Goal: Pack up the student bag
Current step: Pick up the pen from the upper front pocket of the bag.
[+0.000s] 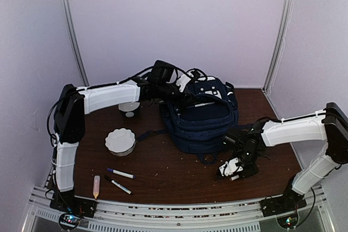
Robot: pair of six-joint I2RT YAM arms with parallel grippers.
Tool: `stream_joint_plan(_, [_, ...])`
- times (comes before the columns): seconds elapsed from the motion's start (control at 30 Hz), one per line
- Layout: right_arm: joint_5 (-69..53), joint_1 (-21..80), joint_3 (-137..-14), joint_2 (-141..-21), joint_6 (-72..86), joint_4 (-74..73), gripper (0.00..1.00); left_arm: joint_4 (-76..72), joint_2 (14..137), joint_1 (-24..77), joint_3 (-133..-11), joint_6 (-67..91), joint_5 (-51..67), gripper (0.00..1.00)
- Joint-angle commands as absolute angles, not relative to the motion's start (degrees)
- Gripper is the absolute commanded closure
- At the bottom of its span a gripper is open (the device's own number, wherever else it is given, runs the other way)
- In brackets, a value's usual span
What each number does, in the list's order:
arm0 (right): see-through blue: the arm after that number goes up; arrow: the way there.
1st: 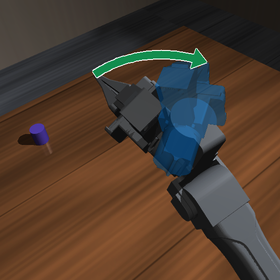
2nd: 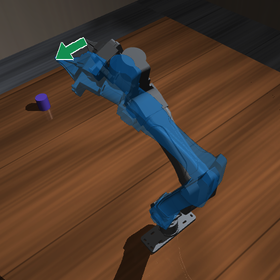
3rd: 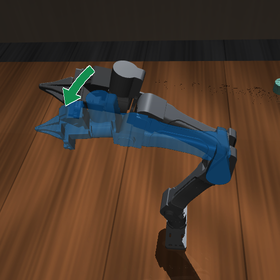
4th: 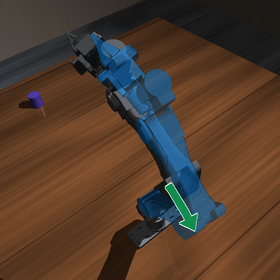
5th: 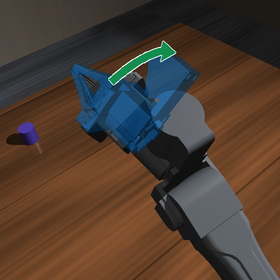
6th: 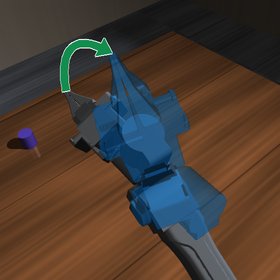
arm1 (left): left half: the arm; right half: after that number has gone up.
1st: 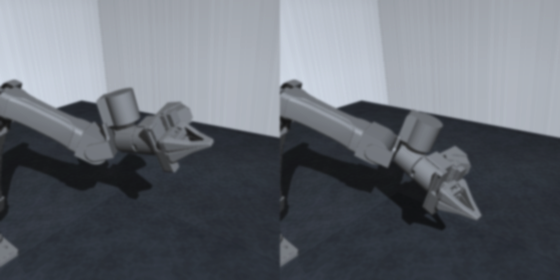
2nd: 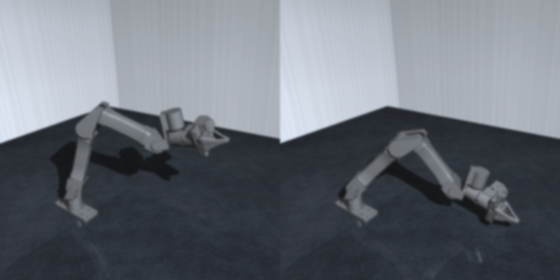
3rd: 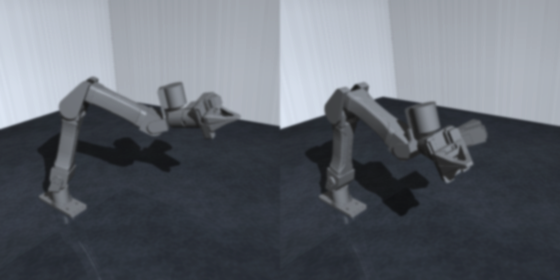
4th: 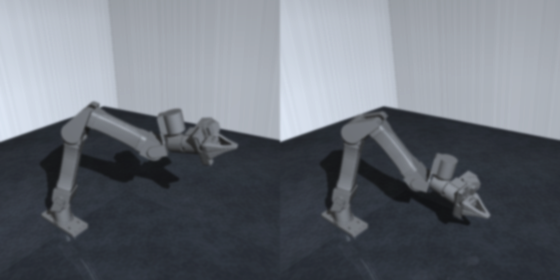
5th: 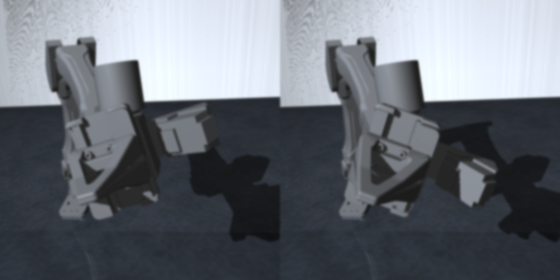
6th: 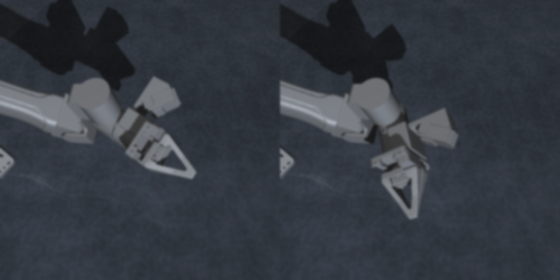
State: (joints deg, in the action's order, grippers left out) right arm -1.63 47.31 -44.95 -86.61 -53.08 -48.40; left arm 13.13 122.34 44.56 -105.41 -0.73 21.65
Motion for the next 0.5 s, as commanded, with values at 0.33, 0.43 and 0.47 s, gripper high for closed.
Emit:
stream_joint_plan(0.33, [-3.0, 47.0, -49.0, -88.9, -51.2, -49.2, 0.96, 6.9, 119.4, 43.4, -106.3, 0.4, 22.9, 1.0])
stream_joint_plan(0.43, [-1.5, 46.8, -52.6, -88.2, -52.2, -50.7, 0.97, 6.6, 119.4, 43.3, -106.2, 0.4, 22.9, 1.0])
stream_joint_plan(0.47, [-0.8, 46.6, -54.1, -87.8, -52.6, -51.0, 0.97, 6.5, 119.4, 43.3, -106.1, 0.5, 23.0, 1.0])
